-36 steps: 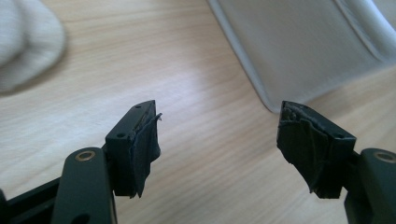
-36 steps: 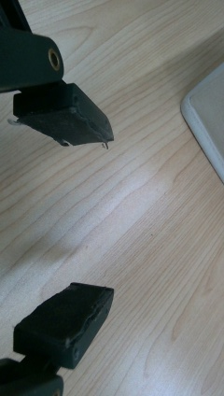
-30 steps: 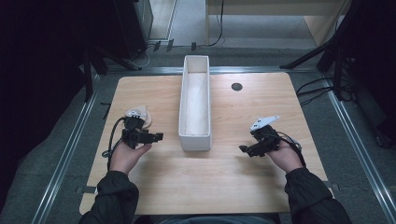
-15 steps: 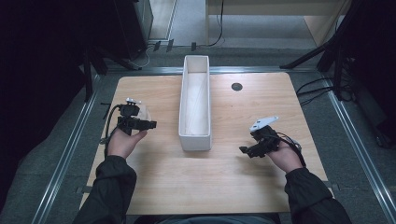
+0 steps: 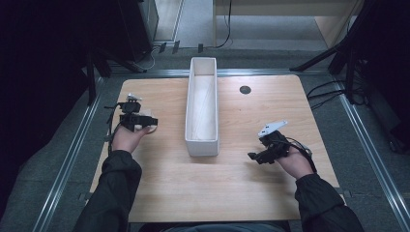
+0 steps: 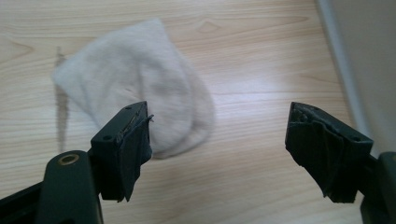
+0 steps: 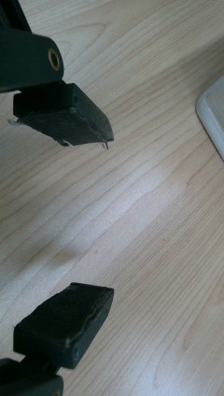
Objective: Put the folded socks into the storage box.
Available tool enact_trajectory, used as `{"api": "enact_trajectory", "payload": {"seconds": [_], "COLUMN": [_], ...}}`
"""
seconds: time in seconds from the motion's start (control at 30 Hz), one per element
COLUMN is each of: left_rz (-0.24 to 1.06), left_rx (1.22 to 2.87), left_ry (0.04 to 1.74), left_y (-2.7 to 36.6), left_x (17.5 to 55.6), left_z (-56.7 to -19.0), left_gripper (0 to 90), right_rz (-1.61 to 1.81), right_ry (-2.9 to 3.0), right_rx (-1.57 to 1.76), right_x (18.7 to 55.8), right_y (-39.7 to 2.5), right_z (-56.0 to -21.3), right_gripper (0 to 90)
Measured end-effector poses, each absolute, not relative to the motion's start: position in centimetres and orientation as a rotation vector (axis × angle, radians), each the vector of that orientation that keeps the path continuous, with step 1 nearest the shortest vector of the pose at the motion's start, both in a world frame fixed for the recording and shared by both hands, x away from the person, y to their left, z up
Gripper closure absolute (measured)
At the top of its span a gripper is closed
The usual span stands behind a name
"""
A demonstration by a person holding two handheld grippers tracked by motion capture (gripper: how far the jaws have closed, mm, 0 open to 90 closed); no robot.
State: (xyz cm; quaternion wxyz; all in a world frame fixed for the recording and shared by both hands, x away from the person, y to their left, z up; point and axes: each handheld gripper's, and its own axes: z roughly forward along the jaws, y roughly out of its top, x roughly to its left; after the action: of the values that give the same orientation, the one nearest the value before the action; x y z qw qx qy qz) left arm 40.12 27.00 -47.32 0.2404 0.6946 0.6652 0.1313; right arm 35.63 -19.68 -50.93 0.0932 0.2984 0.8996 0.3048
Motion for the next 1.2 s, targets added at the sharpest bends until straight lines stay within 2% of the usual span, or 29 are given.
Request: {"api": "enact_trajectory", "payload": {"seconds": [0.47, 1.2], "left_rz": [0.303, 0.332], "left_rx": [1.874, 1.908], "left_ry": [1.921, 1.965], "left_y": [28.5, 28.3], "left_x": [42.2, 43.9], "left_z": [-48.5, -51.2], "left_gripper": [20.5, 20.4], "right_rz": [0.888, 0.87], "right_ry": [2.684, 2.696], "right_rx": [0.87, 0.857], "right_x": [35.6, 35.5], "right_y": [-19.5, -19.5], "right_z": [-51.1, -51.2], "right_gripper": [21.0, 21.0]}}
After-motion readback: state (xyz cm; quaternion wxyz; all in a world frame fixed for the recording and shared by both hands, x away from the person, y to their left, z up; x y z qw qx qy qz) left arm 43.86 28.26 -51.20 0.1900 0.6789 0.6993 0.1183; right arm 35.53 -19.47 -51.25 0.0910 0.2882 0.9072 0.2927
